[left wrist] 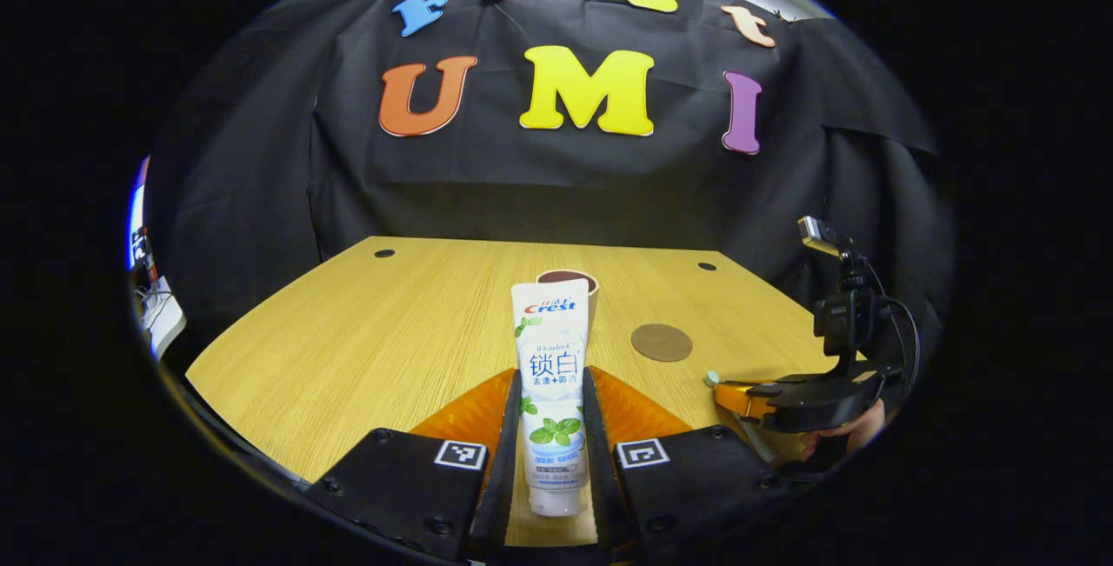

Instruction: Put the toothbrush and toothpaste on the desktop into the cup, then pick up the cup and place it on the coaster on the desktop.

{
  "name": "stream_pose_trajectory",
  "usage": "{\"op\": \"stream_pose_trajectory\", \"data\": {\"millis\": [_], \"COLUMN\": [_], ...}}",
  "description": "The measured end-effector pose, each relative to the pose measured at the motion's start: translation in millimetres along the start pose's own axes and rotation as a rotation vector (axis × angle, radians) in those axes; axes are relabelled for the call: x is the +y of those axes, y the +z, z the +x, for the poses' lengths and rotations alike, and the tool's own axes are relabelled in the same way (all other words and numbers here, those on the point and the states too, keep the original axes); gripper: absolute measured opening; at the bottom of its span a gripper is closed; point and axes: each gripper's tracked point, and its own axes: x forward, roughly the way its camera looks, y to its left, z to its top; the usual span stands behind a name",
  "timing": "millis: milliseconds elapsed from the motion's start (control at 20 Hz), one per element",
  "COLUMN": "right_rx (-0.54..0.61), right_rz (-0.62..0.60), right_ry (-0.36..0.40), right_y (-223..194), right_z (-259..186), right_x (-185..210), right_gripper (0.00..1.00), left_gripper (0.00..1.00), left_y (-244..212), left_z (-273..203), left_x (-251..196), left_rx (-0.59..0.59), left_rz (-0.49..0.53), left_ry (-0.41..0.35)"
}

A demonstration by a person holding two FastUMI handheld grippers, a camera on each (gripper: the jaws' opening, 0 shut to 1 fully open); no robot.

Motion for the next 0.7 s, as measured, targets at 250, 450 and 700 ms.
{"op": "stream_pose_trajectory", "data": {"millis": [250, 450, 700], "right_rx": [-0.004, -0.057, -0.143], "right_rz": [0.034, 0.068, 0.104], "right_ry": [0.074, 0.139, 0.227], "right_y": [4, 21, 37], "right_z": [-8, -25, -63], "right_x": [5, 10, 19], "right_gripper": [0.0, 0.0, 0.0], "left_gripper": [0.4, 0.4, 0.4], "left_y": [31, 59, 90], "left_z": [4, 6, 26], "left_x": [7, 4, -8], "left_rx": [-0.069, -0.138, -0.207], "left_rz": [-0.017, -0.004, 0.019], "left_ry": [0.007, 0.024, 0.011]}}
